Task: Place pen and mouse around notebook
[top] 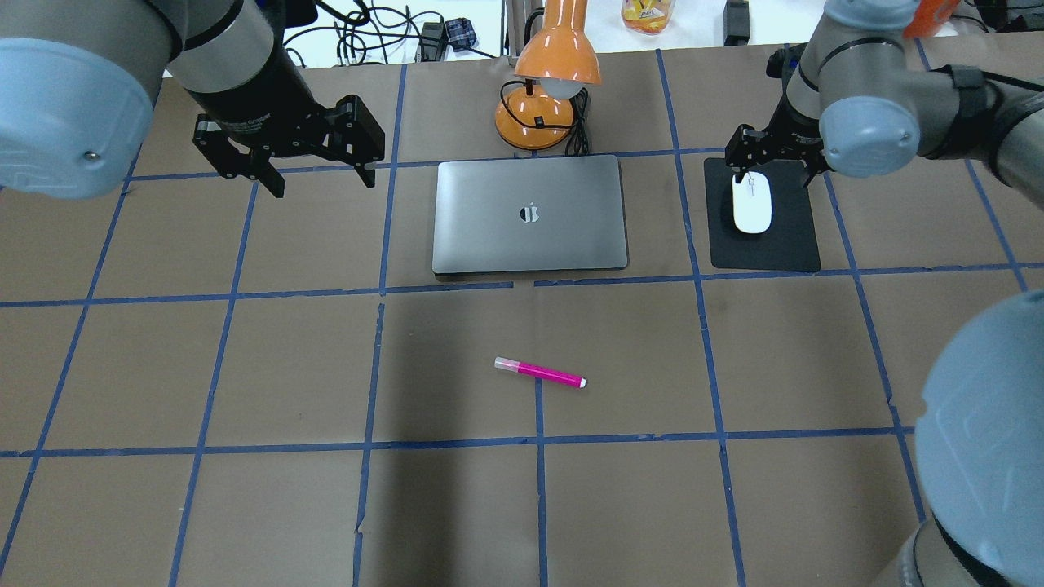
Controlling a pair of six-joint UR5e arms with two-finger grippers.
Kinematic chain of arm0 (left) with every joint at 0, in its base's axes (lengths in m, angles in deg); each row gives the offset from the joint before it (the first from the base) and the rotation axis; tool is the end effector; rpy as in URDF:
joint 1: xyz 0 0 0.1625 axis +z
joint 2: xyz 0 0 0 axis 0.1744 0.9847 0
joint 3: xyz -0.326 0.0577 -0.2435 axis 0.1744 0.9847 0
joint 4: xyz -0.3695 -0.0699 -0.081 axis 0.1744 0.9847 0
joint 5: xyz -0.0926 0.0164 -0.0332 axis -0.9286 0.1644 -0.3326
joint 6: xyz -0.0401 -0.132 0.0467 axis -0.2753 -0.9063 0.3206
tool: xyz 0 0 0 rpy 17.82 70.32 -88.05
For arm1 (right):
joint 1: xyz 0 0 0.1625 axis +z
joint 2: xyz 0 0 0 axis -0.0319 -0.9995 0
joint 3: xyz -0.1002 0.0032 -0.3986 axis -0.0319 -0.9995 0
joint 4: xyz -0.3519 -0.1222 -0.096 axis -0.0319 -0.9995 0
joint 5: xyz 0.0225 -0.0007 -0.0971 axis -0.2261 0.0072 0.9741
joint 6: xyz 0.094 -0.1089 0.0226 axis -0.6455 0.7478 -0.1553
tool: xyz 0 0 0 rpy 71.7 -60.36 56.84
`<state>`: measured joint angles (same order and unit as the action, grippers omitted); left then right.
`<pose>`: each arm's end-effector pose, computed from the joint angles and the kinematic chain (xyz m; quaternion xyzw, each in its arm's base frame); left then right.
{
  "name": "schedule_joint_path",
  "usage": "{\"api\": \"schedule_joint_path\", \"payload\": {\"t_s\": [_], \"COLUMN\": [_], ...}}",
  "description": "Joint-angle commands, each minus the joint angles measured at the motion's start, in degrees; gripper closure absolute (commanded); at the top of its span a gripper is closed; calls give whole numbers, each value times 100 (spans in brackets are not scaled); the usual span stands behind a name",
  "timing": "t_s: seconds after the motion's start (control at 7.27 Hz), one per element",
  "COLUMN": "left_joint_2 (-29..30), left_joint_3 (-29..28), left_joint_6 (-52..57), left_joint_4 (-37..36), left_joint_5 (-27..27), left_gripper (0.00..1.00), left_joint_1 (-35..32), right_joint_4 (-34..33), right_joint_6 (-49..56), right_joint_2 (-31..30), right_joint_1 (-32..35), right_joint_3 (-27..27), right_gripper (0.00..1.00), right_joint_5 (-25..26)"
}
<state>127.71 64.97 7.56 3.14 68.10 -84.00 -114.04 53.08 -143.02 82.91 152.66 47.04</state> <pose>-0.1719 -0.4685 0.4362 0.0230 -0.9991 0.0297 0.0206 0.0393 -0.6029 0.2451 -0.0687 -0.9976 0.0113 0.0046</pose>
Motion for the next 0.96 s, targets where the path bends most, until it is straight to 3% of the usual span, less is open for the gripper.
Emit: {"api": "schedule_joint_path", "payload": {"t_s": [0.0,0.28,0.41,0.83], "left_joint_2": [-15,-14,-23,-58], "left_joint_3": [9,26,70,88], "left_joint_6": [-28,-81,-72,15], "left_joint_4": [14,-73,-73,-73], "left_joint_5": [35,-9,26,62], "left_gripper": [0,0,0,0], "left_joint_1": [0,9,9,9], "right_joint_4": [1613,2460,2524,2868], "right_joint_6": [-16,-16,-25,-226], "right_joint_2": [-1164,-2193,-2415,-2461], "right_joint_1": [21,170,380,540], "right_joint_3": [60,244,324,307], "right_gripper": [0,0,0,0], "right_joint_5": [20,-59,-50,11]}}
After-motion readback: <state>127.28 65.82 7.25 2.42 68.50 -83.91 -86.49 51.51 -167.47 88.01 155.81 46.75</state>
